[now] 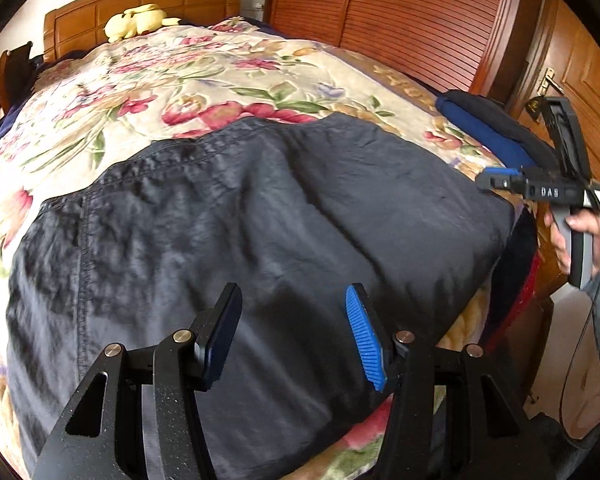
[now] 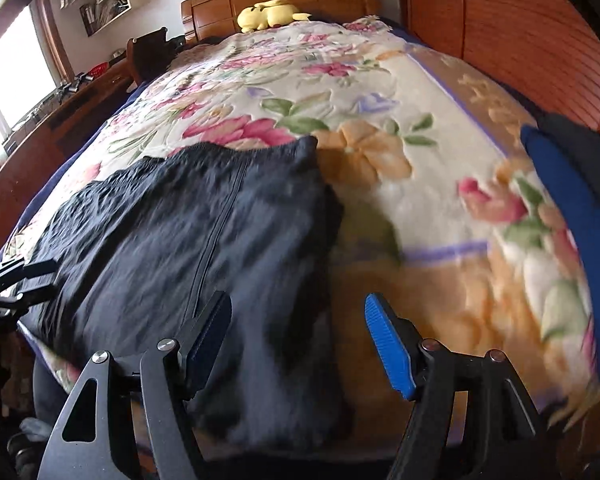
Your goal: Fold large clothes
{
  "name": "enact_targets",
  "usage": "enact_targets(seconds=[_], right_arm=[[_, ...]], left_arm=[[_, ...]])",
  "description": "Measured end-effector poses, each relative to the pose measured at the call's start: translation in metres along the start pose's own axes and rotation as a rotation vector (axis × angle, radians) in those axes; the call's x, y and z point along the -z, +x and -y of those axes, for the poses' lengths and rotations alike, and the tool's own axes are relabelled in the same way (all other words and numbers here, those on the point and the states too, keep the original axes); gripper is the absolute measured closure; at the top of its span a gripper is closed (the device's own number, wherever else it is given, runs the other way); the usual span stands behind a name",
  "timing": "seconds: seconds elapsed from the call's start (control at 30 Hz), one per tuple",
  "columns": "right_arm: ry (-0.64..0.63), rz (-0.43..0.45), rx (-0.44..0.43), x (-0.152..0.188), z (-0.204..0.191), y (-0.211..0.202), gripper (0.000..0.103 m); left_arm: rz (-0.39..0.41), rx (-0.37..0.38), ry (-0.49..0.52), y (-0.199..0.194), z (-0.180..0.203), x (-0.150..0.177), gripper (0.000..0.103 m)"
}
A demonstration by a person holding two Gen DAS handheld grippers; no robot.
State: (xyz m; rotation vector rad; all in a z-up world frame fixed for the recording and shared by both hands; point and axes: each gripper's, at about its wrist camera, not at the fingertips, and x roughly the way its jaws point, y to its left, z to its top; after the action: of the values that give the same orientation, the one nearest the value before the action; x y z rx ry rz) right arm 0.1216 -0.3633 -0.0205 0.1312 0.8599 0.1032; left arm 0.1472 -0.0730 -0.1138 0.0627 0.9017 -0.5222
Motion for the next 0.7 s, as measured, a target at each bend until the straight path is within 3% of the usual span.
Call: enact_targets(seconds=[0.3,0.4,0.7], right_arm=[[0.018,-0.094,0.004,0.019,0.008,0.019,0.027],[0.042,-0.109,-0.004,0.018,0.011,0.031,0.022],[0.048,-0.125,-0.033,0.022,0.006,0.042,0.021]], left_arm=[[-0.037,-0.012,0.016,0.013,0.012,0.013,0.048],[-0.043,-0.016,0.005,0.015,0.010,0.016,0.048],[-0.049,-0.027,0.004,0.020,0.012,0.020,0.047]])
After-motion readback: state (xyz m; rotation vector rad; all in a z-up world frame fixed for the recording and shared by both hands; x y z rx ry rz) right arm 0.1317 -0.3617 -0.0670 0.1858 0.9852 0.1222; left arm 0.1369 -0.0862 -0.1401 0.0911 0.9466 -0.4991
